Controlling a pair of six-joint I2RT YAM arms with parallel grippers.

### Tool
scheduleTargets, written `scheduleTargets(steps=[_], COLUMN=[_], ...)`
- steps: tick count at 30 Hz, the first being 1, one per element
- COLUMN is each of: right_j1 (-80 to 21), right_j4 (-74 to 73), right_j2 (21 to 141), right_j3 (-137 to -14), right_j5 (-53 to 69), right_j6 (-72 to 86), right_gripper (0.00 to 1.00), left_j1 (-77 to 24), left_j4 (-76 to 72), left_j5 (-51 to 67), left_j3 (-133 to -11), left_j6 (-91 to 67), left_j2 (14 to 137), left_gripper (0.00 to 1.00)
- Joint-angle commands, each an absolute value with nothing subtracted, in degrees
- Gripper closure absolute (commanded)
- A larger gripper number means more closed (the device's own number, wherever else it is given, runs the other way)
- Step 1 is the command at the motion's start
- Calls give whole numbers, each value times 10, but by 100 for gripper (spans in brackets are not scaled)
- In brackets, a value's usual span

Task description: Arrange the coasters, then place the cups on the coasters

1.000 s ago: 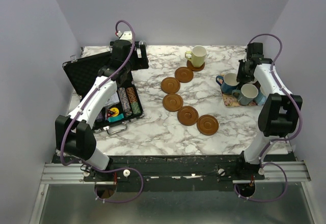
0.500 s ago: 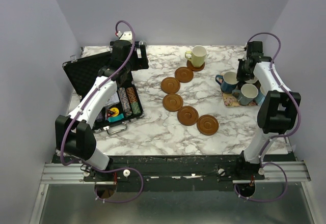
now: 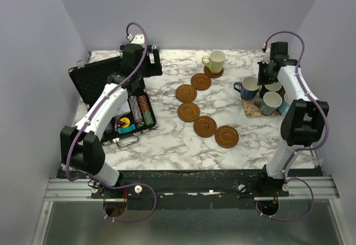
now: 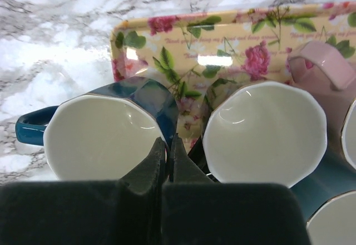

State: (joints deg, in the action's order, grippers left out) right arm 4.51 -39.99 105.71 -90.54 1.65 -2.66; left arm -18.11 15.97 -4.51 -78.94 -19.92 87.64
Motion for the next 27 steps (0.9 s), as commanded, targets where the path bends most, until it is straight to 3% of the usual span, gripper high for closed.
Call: scheduleTargets(steps=[1, 8, 27], right_j1=[46, 24, -137], right_j4=[-417, -447, -455], right_j2=[1022, 1014, 1152], right_j3=[-970, -1022, -1167], right_j5=[61, 75, 89], right_j6=[-39, -20, 38], right_gripper=[99, 99, 99], left_j1=[-178, -178, -178], left_j4=[156, 136, 137], left_j5=[-44, -38, -64], left_j3=[-786, -774, -759], left_j6=[-192, -189, -173], left_j2=[864, 857, 843], left_gripper=[1, 1, 1])
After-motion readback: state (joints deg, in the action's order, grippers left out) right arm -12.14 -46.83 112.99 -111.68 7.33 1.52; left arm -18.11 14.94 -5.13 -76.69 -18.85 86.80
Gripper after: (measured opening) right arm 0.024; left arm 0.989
